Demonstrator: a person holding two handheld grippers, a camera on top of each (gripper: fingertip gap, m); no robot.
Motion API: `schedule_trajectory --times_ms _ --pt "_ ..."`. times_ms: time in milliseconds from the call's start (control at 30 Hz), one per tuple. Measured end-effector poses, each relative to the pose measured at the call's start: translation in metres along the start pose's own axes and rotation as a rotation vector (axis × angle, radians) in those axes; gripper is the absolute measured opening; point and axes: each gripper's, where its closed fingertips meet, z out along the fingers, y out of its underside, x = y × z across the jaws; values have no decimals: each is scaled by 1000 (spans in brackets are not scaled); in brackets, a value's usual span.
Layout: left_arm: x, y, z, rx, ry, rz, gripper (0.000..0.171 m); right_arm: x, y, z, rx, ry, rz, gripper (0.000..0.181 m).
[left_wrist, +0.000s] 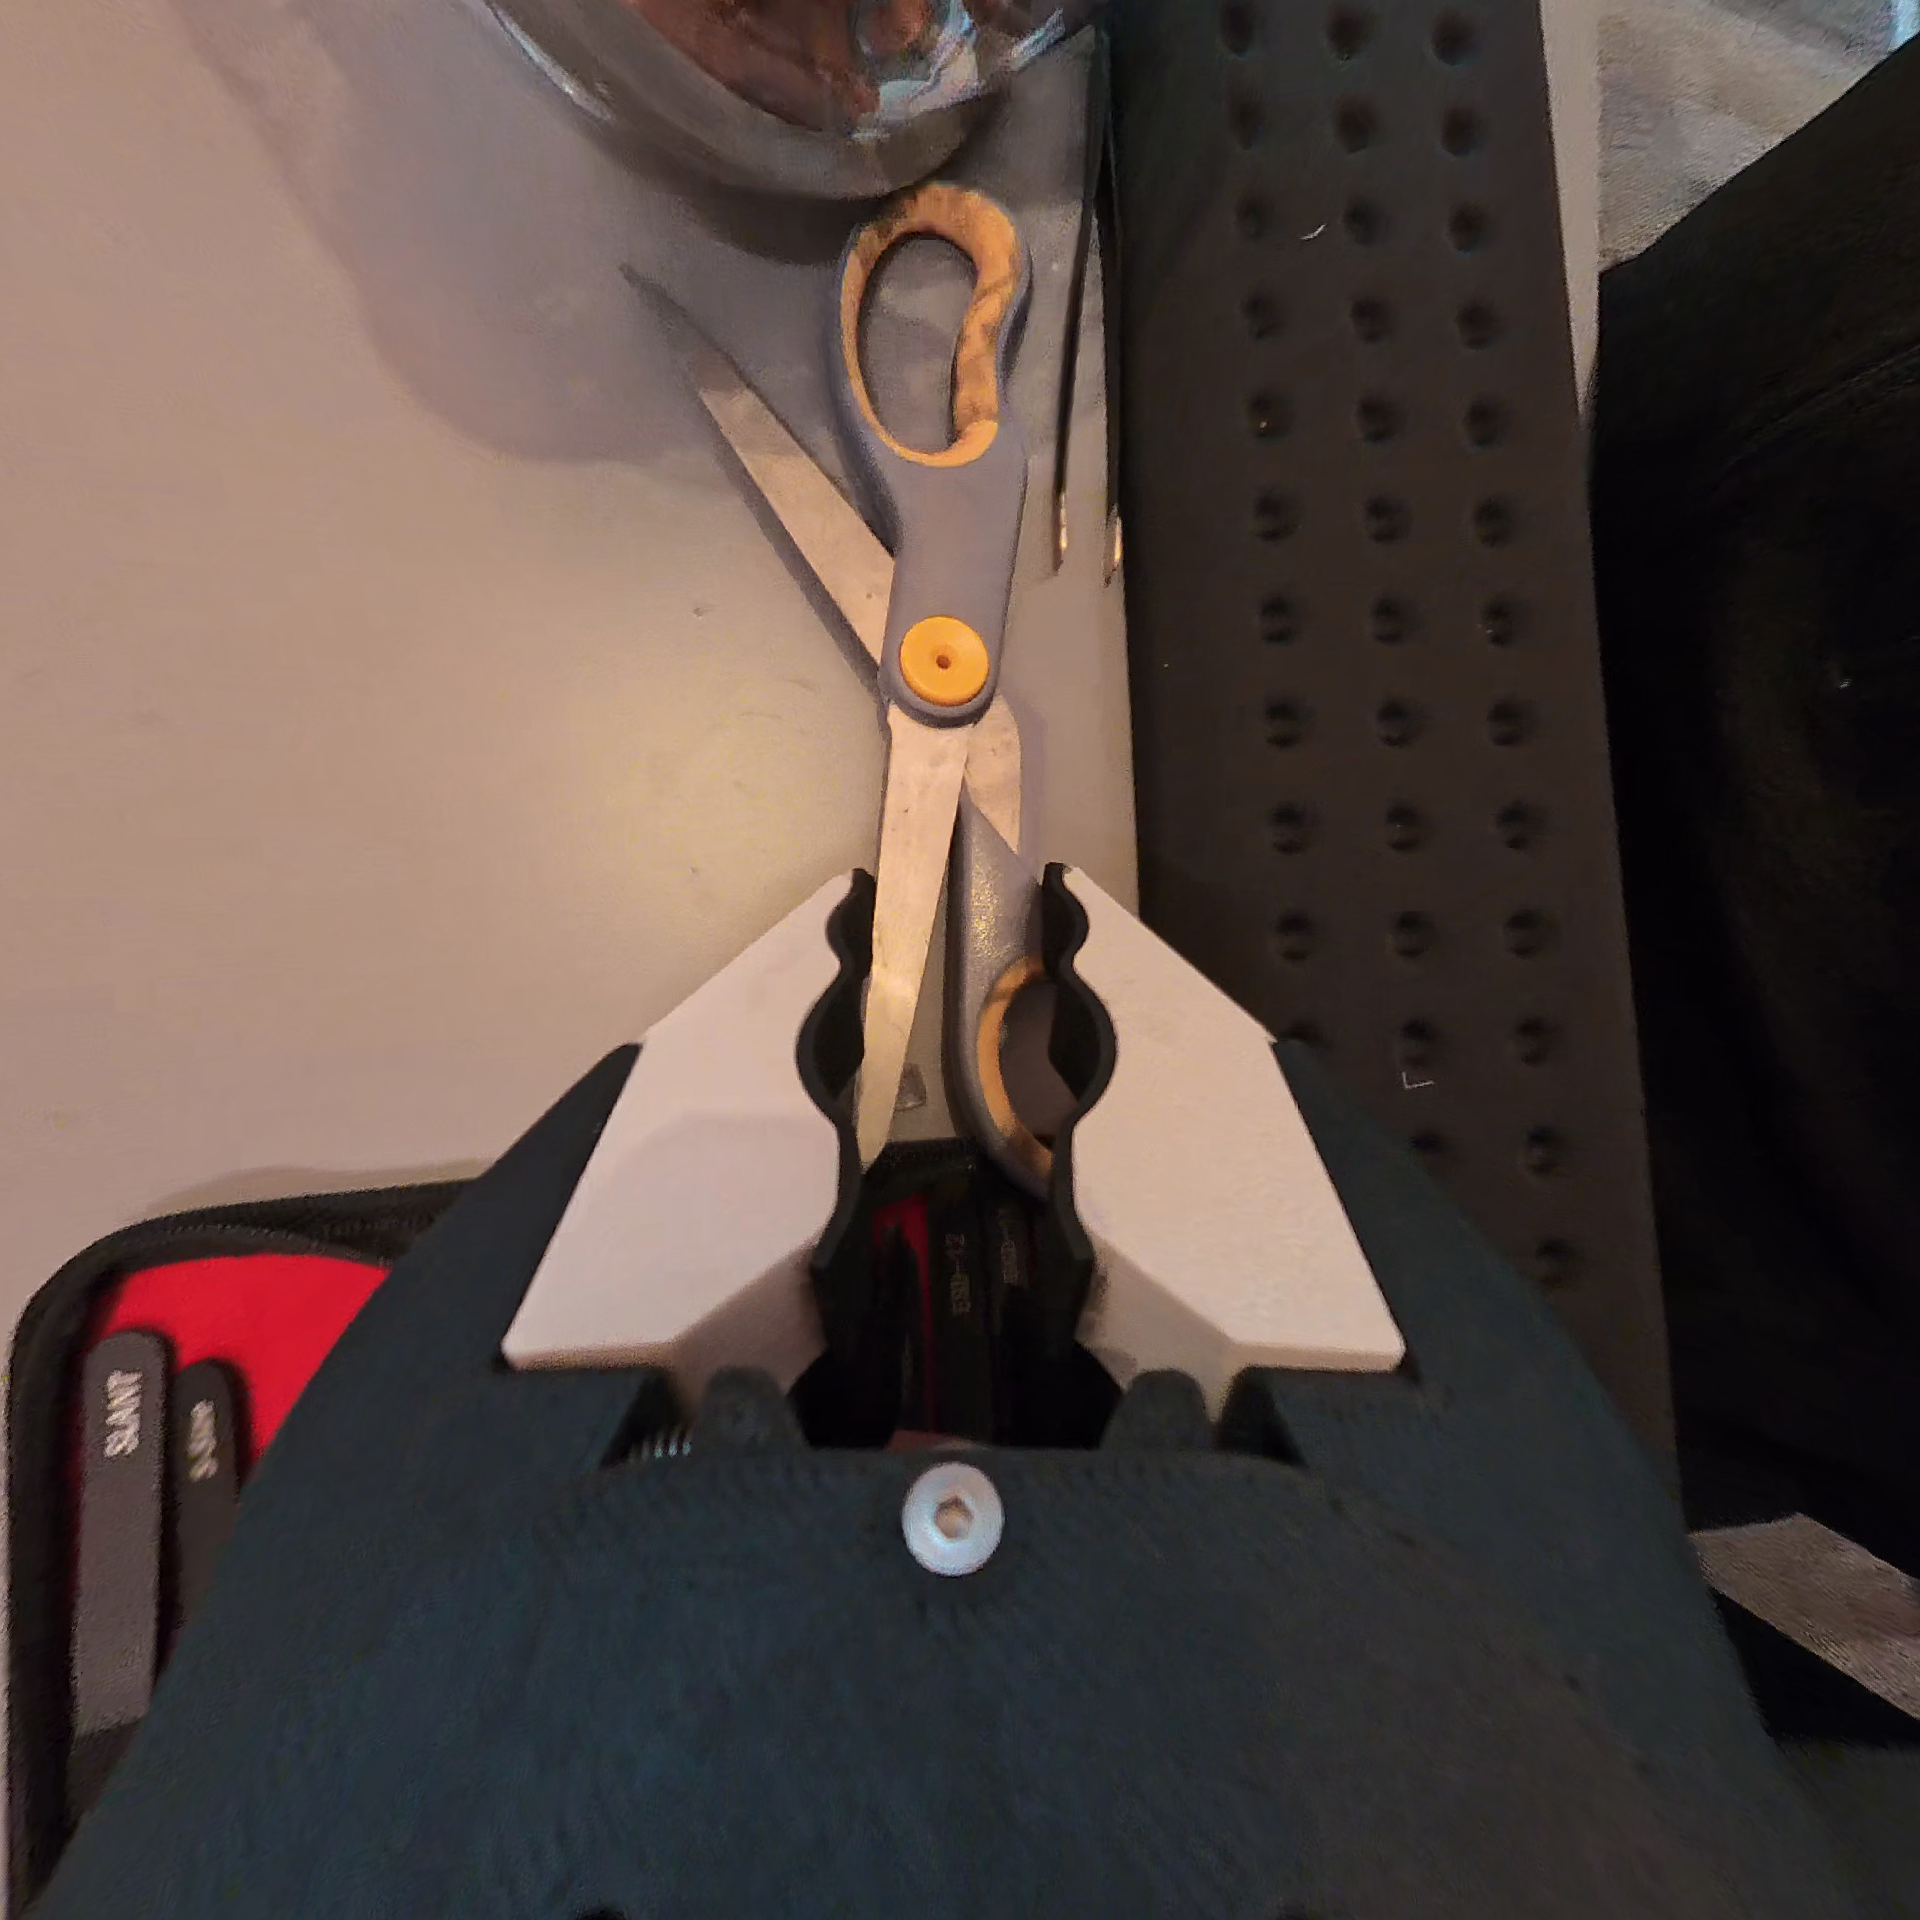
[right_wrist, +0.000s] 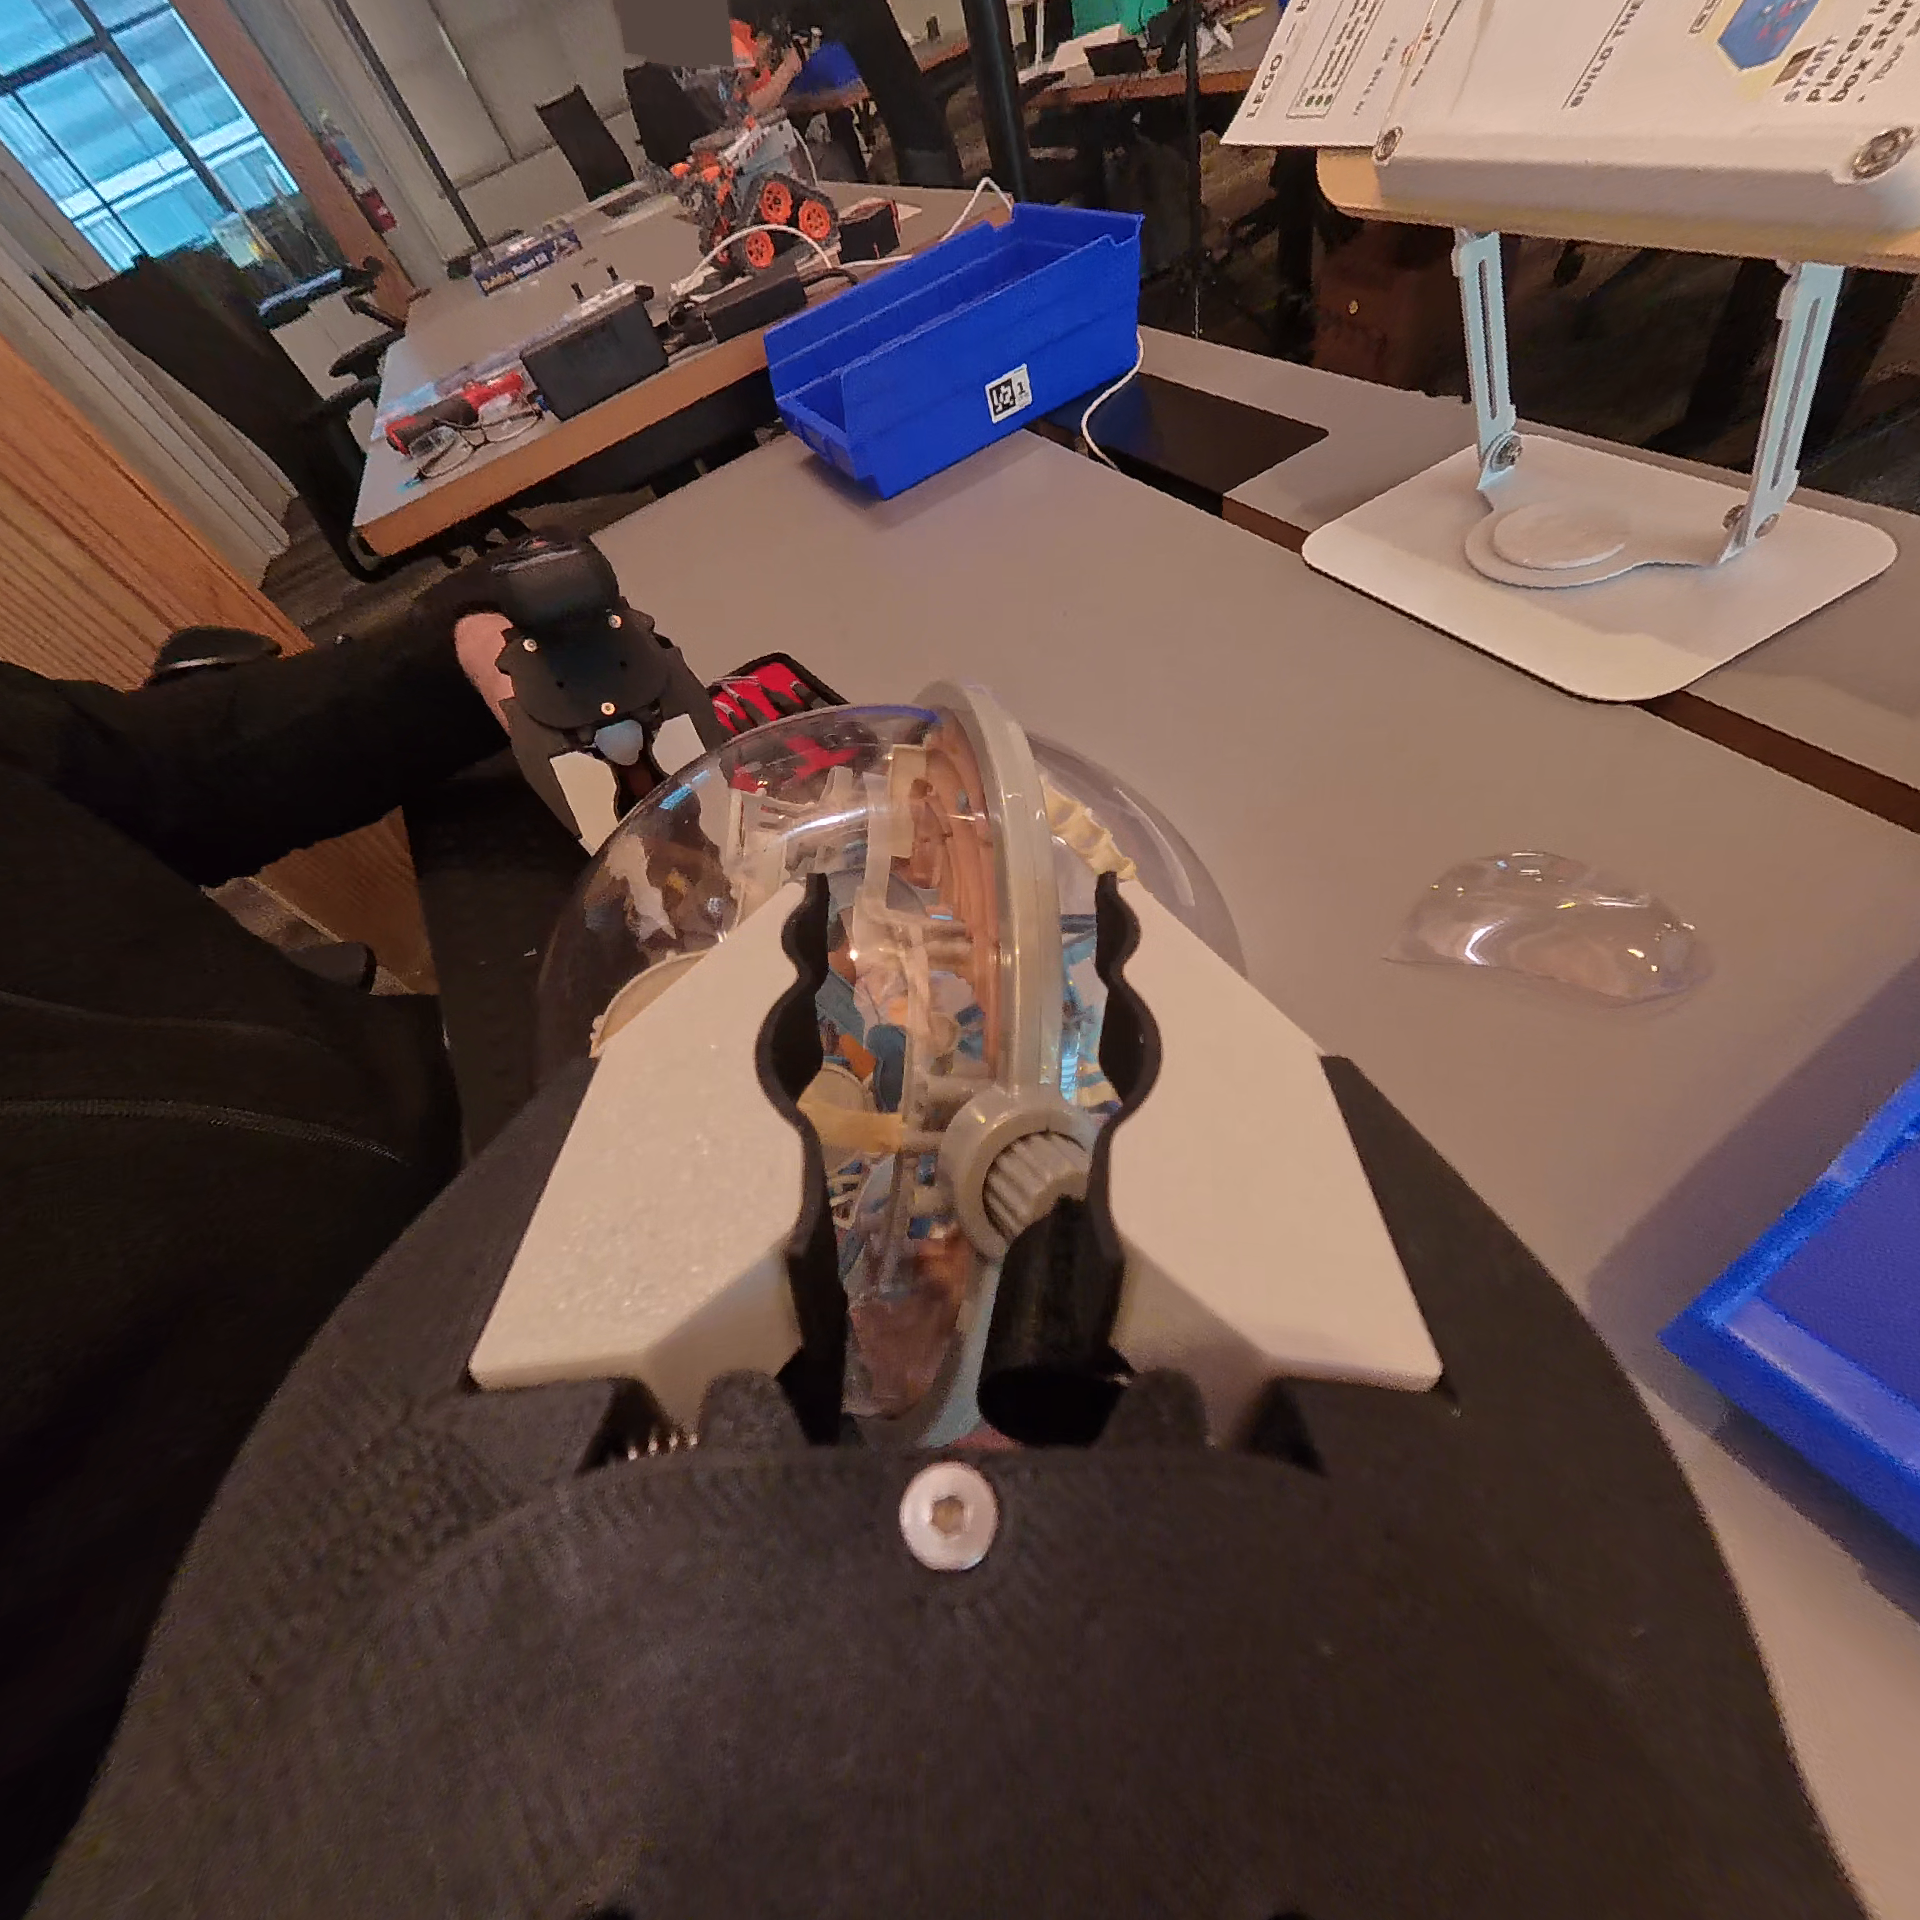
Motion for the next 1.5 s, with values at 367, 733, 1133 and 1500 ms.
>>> schedule_trajectory --times_ms 367,733,1133,1500 --pt "4 -25 -54 195 -189 25 0 16 9 -14 38 22 67 58" --pt "-11 -6 -49 64 -267 105 15 12 12 -17 40 0 94 64" --pt "-6 23 -19 -115 168 -5 36 11 12 -13 54 -30 108 67" --pt "-1 10 -23 36 208 -150 3 8 14 -17 57 -48 105 66"
